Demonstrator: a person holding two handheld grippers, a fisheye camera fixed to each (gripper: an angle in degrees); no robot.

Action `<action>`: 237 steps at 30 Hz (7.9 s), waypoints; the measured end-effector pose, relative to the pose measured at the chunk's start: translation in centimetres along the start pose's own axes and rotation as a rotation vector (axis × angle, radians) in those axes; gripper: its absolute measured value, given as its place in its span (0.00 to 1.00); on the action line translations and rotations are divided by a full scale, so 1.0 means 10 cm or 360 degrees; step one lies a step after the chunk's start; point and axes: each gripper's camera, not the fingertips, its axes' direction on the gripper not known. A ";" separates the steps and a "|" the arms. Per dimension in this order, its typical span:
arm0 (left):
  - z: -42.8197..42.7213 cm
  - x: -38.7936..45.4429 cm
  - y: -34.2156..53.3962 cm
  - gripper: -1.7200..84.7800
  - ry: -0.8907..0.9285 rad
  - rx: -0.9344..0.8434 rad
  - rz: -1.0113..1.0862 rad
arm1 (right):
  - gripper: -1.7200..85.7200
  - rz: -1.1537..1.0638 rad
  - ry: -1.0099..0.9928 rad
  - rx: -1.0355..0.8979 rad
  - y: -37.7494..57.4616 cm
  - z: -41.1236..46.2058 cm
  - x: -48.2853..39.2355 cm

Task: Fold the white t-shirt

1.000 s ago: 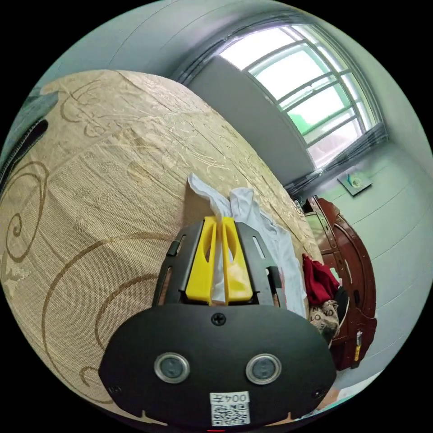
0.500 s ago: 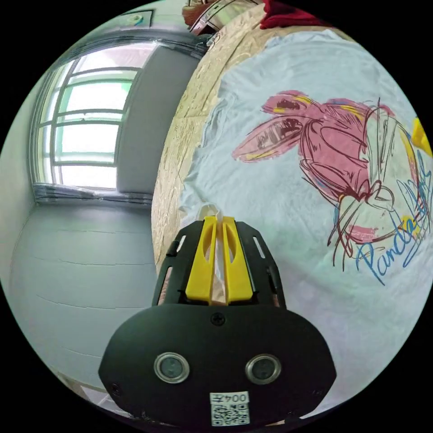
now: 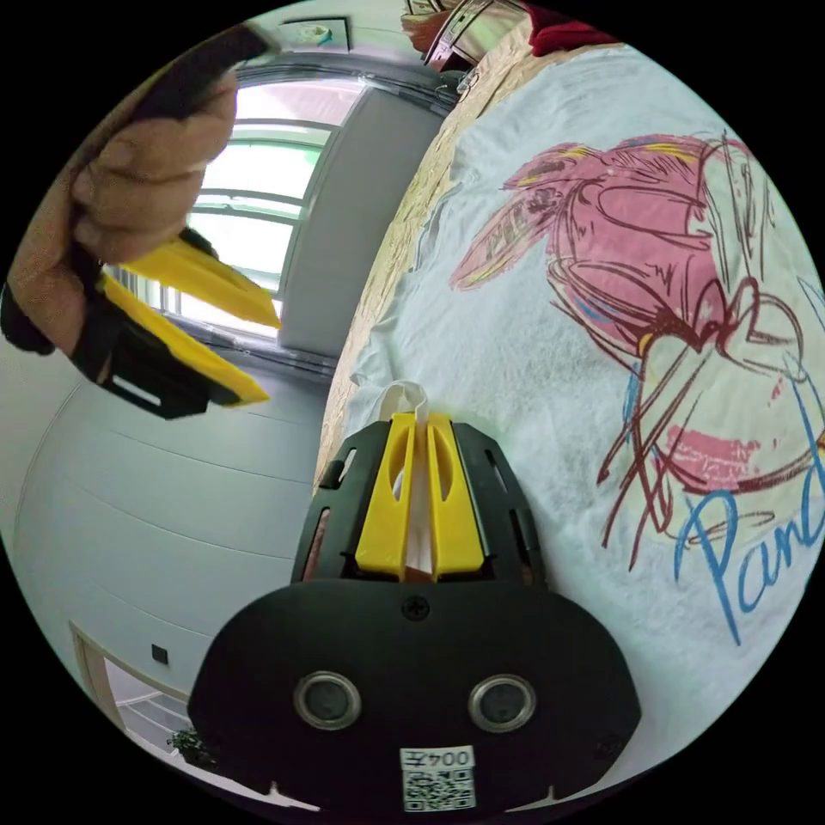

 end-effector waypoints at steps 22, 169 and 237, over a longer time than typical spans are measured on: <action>0.23 -0.94 0.61 0.05 0.0264 0.0196 -0.0707 | 0.02 0.1095 -0.0705 0.0102 0.61 1.54 1.54; 1.08 0.00 -4.61 0.04 0.2154 -0.0157 -0.0701 | 0.01 0.2193 -0.0350 0.0900 6.27 -1.38 3.02; 1.65 -2.06 1.44 0.07 0.2057 0.0223 -0.1726 | 0.07 0.1275 -0.0131 0.0055 2.79 -0.49 4.00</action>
